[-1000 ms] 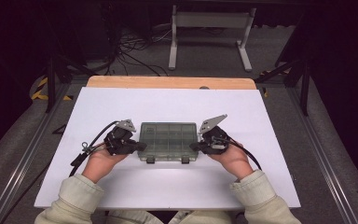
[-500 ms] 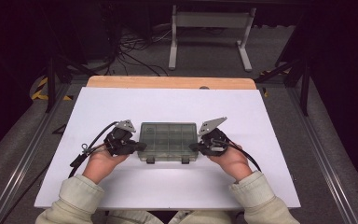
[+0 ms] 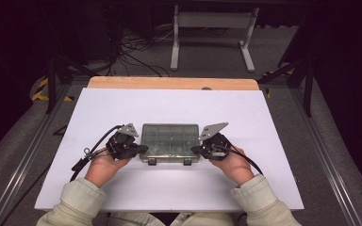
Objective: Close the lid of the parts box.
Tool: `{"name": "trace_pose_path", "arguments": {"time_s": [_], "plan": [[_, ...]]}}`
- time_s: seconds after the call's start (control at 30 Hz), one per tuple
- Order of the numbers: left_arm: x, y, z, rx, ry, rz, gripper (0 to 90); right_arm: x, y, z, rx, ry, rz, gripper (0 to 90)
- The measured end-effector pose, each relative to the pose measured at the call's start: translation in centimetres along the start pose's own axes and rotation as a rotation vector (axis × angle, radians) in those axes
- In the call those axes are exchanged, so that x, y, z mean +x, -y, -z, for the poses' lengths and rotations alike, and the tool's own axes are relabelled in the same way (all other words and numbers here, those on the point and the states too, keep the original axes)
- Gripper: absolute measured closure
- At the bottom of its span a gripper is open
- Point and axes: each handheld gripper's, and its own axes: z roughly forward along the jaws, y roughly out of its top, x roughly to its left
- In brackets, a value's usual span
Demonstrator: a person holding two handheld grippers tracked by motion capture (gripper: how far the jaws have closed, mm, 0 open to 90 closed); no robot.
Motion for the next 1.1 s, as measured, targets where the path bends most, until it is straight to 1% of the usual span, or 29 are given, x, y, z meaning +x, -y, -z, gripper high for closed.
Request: {"name": "trace_pose_path", "arguments": {"time_s": [0.03, 0.1, 0.17, 0.2, 0.23, 0.27, 0.3, 0.33, 0.37, 0.4, 0.43, 0.47, 0.5, 0.53, 0.57, 0.6, 0.63, 0.67, 0.7, 0.77, 0.8, 0.83, 0.87, 0.93, 1.03, 1.1], "plan": [[0.0, 0.0, 0.0, -0.001, -0.001, 0.001, 90.0, 0.0, 0.0, 0.0, 0.000, -0.005, -0.007, 90.0], [0.0, 0.0, 0.0, -0.006, -0.004, 0.002, 89.9, 0.1, -0.1, 0.0, 0.005, 0.008, 0.008, 90.0], [0.0, 0.1, 0.0, -0.008, -0.003, 0.007, 89.8, 0.0, 0.0, 0.0, -0.003, 0.011, -0.001, 87.7], [0.0, 0.1, 0.0, -0.008, 0.001, 0.008, 89.6, 0.0, 0.0, 0.1, -0.009, 0.008, -0.003, 84.4], [0.0, 0.1, 0.1, -0.008, 0.004, 0.003, 89.6, 0.0, 0.0, 0.1, -0.009, 0.008, -0.003, 84.4], [-0.1, 0.1, 0.2, -0.019, 0.004, 0.007, 82.2, 0.0, -0.1, 0.2, -0.015, 0.033, -0.003, 72.8], [-0.2, 0.0, 0.5, -0.034, -0.001, -0.004, 79.1, 0.0, -0.2, 0.3, -0.020, 0.046, 0.001, 72.4], [-0.2, 0.0, 0.5, -0.034, -0.001, -0.004, 75.3, 0.0, -0.2, 0.7, -0.053, 0.043, -0.001, 70.0], [-0.3, 0.0, 0.7, -0.046, -0.012, -0.010, 75.3, 0.0, -0.2, 0.7, -0.053, 0.043, -0.001, 70.0], [-0.4, 0.0, 1.0, -0.063, -0.009, -0.008, 66.9, 0.0, -0.4, 1.4, -0.099, 0.051, -0.004, 64.0], [-0.7, 0.0, 1.7, -0.107, -0.016, -0.009, 63.4, 0.1, -0.5, 1.8, -0.123, 0.061, -0.003, 60.8], [-0.8, 0.0, 2.1, -0.130, -0.025, -0.014, 58.7, 0.1, -0.6, 2.2, -0.142, 0.069, -0.004, 56.6], [-0.8, 0.0, 2.1, -0.130, -0.025, -0.014, 52.4, 0.1, -0.6, 2.2, -0.142, 0.069, -0.004, 56.6], [-0.9, 0.0, 2.5, -0.148, -0.033, -0.015, 52.4, 0.1, -0.6, 2.6, -0.164, 0.074, -0.010, 50.9], [-1.1, 0.1, 2.9, -0.170, -0.034, -0.008, 48.2, 0.1, -0.5, 2.9, -0.180, 0.081, -0.013, 46.7], [-1.2, 0.2, 3.2, -0.195, -0.041, -0.010, 43.5, 0.2, -0.4, 3.2, -0.195, 0.089, -0.018, 42.3], [-1.2, 0.4, 3.6, -0.214, -0.039, -0.004, 38.1, 0.2, -0.3, 3.6, -0.217, 0.088, -0.026, 38.4], [-1.2, 0.4, 3.6, -0.214, -0.039, -0.004, 34.5, 0.2, -0.3, 3.6, -0.217, 0.088, -0.026, 38.4], [-1.3, 0.6, 4.0, -0.234, -0.038, 0.009, 34.5, 0.3, -0.2, 3.9, -0.241, 0.091, -0.030, 34.4], [-1.5, 1.1, 4.9, -0.284, -0.040, 0.011, 26.1, 0.6, 0.1, 4.7, -0.284, 0.104, -0.031, 27.4], [-1.5, 1.1, 4.9, -0.284, -0.040, 0.011, 22.3, 0.6, 0.1, 4.7, -0.284, 0.104, -0.031, 27.4], [-1.6, 1.4, 5.2, -0.310, -0.041, 0.019, 22.3, 0.7, 0.3, 5.1, -0.308, 0.110, -0.034, 23.8], [-1.7, 1.6, 5.5, -0.323, -0.042, 0.021, 18.5, 0.9, 0.4, 5.4, -0.324, 0.116, -0.035, 21.1], [-1.9, 2.1, 5.9, -0.352, -0.049, 0.026, 14.4, 1.1, 0.6, 6.0, -0.344, 0.128, -0.031, 17.4], [-2.3, 3.1, 6.6, -0.401, -0.076, 0.027, 7.9, 1.4, 1.1, 6.8, -0.379, 0.143, -0.034, 12.4], [-2.4, 3.7, 6.9, -0.431, -0.075, 0.029, 4.9, 1.5, 1.5, 7.3, -0.400, 0.157, -0.032, 9.9]]}}
